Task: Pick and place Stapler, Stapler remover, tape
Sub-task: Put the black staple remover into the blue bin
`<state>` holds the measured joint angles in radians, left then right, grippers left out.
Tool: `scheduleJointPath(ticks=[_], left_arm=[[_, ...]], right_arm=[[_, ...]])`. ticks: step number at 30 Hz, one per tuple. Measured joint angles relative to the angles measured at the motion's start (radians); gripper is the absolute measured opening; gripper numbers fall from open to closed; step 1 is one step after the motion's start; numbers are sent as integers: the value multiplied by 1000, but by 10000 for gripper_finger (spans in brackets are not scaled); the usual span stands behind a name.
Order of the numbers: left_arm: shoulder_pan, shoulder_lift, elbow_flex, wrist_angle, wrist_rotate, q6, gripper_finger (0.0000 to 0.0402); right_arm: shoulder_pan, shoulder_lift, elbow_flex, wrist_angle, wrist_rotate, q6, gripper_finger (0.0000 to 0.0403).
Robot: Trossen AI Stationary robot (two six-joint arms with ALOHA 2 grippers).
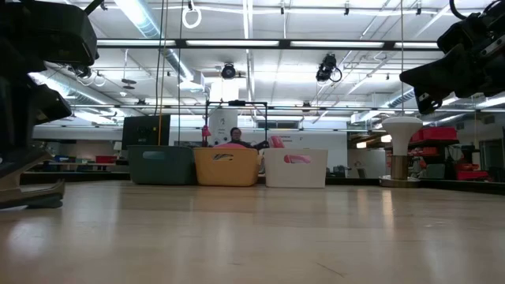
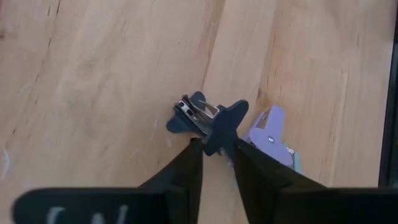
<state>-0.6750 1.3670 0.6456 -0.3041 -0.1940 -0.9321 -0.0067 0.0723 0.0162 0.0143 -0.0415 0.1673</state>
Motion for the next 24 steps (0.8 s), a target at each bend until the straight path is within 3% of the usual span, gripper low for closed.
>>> scheduleJointPath(ticks=[11,24], left_arm=[[0,0,0,3,0,0,18],[0,0,1,6,35,0,4]], right_arm=[[0,0,0,0,0,0,7],[0,0,0,0,0,0,7]])
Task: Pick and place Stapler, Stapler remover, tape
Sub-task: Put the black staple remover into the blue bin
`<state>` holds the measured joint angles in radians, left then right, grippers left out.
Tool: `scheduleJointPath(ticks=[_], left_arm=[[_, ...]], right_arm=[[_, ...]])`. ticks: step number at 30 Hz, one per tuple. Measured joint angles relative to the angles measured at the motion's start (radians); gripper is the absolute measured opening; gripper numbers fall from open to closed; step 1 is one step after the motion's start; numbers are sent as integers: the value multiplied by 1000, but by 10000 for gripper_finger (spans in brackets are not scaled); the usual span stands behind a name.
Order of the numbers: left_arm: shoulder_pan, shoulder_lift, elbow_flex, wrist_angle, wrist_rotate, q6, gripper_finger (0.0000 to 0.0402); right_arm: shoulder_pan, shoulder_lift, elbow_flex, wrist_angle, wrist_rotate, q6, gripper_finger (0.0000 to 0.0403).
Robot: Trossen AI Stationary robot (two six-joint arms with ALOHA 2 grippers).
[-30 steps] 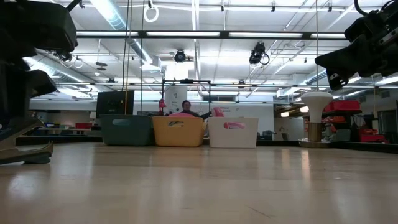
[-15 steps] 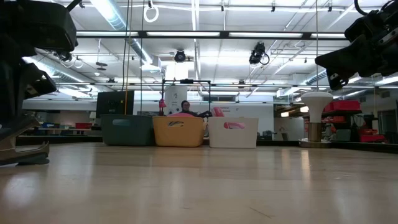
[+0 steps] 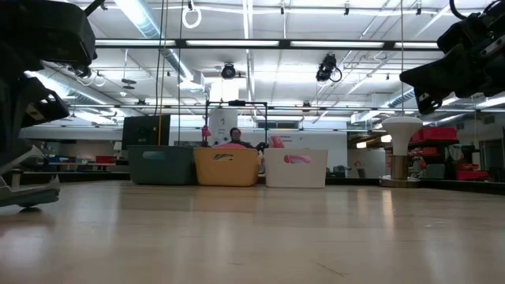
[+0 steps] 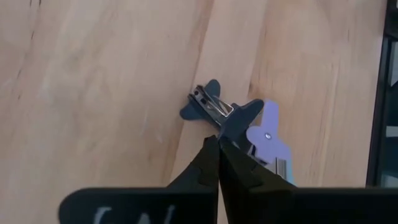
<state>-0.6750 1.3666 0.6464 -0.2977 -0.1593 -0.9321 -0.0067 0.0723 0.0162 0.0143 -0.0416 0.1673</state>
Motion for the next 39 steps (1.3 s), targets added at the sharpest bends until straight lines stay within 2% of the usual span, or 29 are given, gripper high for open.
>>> scheduleJointPath(ticks=[11,23,29,39], left_arm=[[55,-29,2,0,8,5,1],[151,-93,3,-9,7,94,1],[202,-93,31,-19,8,173,0],[350,-93,101,-22,7,344,0]], right_arm=[[0,0,0,0,0,0,7],[0,0,0,0,0,0,7],[0,0,0,0,0,0,7],[0,0,0,0,0,0,7]])
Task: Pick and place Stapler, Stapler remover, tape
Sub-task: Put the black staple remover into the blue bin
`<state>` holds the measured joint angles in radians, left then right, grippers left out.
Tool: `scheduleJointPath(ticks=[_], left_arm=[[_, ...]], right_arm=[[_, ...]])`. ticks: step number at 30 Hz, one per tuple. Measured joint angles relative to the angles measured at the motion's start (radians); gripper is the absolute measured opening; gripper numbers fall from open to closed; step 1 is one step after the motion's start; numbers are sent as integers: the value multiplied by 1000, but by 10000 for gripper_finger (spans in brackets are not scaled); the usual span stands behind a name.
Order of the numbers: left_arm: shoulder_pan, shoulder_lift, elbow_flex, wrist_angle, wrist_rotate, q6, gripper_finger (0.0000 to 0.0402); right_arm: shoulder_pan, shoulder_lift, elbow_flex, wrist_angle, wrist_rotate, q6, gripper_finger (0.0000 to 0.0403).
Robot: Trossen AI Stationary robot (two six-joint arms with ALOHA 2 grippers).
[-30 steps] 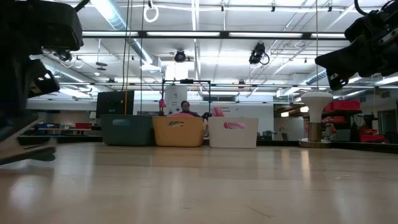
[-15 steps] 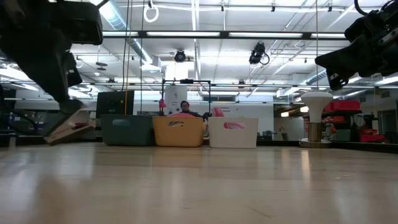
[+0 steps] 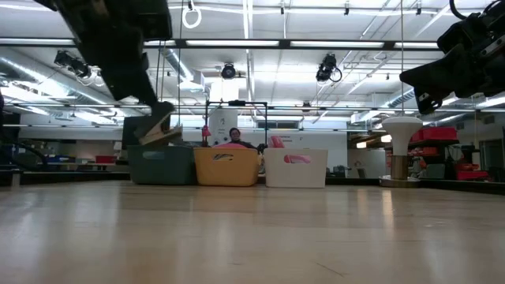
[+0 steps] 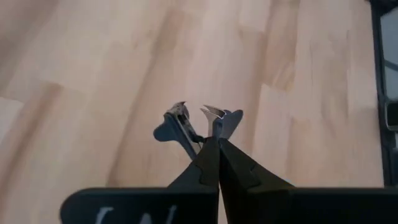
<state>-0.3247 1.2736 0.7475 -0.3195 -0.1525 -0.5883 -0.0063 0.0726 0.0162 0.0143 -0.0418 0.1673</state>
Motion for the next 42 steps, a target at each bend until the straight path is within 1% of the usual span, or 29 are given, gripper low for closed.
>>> scheduleJointPath(ticks=[7,21,29,37,40,42], left_arm=[[89,0,30,-11,45,87,0],[210,0,140,-145,51,223,0],[257,0,154,-145,121,243,3],[243,0,154,-147,136,242,23],[232,3,154,-146,136,241,43],[224,5,154,-153,136,241,68]], right_arm=[[0,0,0,0,0,0,7],[0,0,0,0,0,0,7],[0,0,0,0,0,0,7],[0,0,0,0,0,0,7],[0,0,0,0,0,0,7],[0,0,0,0,0,0,7]])
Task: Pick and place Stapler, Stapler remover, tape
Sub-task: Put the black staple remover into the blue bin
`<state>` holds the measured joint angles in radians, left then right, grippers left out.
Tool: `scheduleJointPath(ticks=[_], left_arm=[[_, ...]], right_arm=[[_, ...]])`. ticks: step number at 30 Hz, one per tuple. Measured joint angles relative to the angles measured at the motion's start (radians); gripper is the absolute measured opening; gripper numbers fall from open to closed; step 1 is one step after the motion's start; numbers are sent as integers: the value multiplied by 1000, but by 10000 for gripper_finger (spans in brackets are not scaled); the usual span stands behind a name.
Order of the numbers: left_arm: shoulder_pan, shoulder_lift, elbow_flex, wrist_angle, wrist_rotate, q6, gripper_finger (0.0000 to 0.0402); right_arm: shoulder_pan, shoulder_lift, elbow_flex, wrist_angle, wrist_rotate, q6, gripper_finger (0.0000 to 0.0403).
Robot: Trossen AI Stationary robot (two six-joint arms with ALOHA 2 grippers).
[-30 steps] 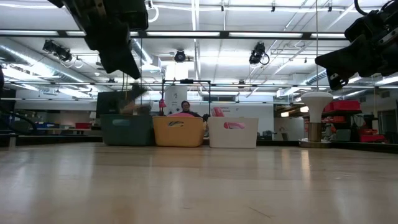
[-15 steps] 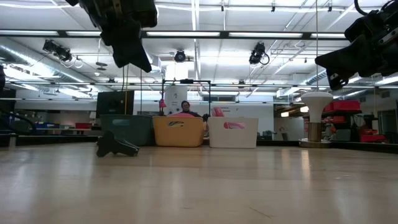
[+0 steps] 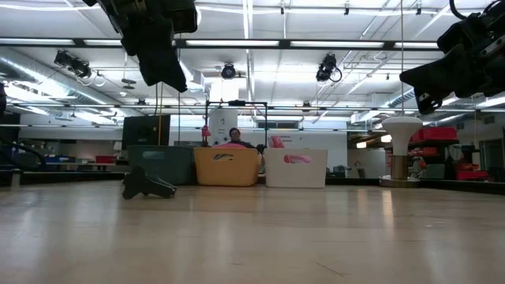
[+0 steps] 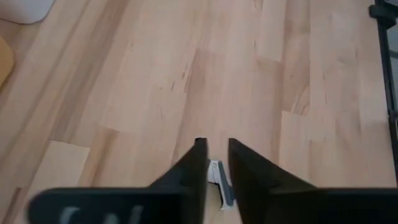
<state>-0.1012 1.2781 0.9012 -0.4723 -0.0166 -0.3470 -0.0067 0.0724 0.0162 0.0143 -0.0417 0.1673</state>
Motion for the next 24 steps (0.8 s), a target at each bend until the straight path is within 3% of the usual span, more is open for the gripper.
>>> scheduleJointPath(ticks=[14,18,24], left_arm=[[-50,74,-1,-30,-50,-41,328],[-61,99,-1,-35,-47,-28,362],[-80,151,0,-19,-13,-8,370]], right_arm=[[0,0,0,0,0,0,7],[0,0,0,0,0,0,7],[0,0,0,0,0,0,7]])
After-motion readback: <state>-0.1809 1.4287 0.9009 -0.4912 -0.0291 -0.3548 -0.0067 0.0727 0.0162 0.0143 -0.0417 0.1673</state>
